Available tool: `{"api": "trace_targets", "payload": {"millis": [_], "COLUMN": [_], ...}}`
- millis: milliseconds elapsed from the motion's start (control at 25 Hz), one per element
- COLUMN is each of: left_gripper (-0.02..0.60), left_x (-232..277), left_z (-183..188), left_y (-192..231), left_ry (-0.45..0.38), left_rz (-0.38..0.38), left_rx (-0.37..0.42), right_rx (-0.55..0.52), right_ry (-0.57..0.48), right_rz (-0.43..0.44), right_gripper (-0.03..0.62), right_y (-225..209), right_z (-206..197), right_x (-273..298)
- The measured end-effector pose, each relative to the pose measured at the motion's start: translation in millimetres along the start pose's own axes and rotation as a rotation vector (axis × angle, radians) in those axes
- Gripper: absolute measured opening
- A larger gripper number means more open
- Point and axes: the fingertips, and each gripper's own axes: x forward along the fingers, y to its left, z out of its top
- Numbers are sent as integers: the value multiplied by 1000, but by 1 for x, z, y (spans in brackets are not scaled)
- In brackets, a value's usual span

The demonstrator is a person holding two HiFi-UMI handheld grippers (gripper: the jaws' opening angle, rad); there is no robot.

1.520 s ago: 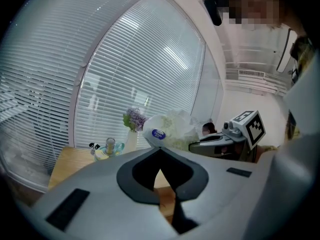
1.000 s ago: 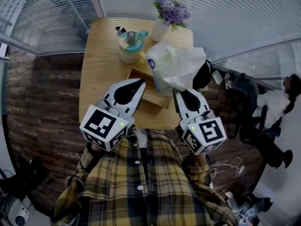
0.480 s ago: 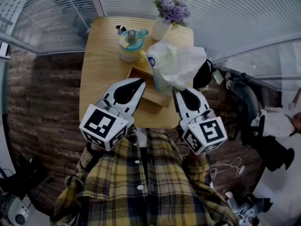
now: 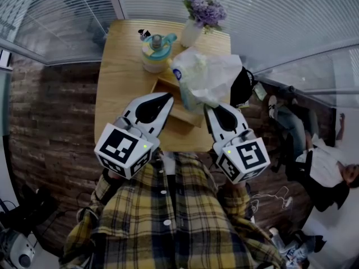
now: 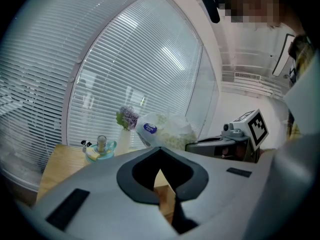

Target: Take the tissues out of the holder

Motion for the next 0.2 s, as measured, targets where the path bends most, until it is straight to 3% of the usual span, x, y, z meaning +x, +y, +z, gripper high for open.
{"api": "trace_targets", "payload": {"millis": [200], "left_gripper": [8], "left_x": [-1], "left_z": [-2], "left_y": [-1], "left_ry": [2], "left_rz": [3], "left_rx": [-1], "right_rx": [1], "right_ry": [2], "right_rz": [3], "right_gripper": [15], "right_y": [1], "right_z": [-2], "right_x": [-2]}}
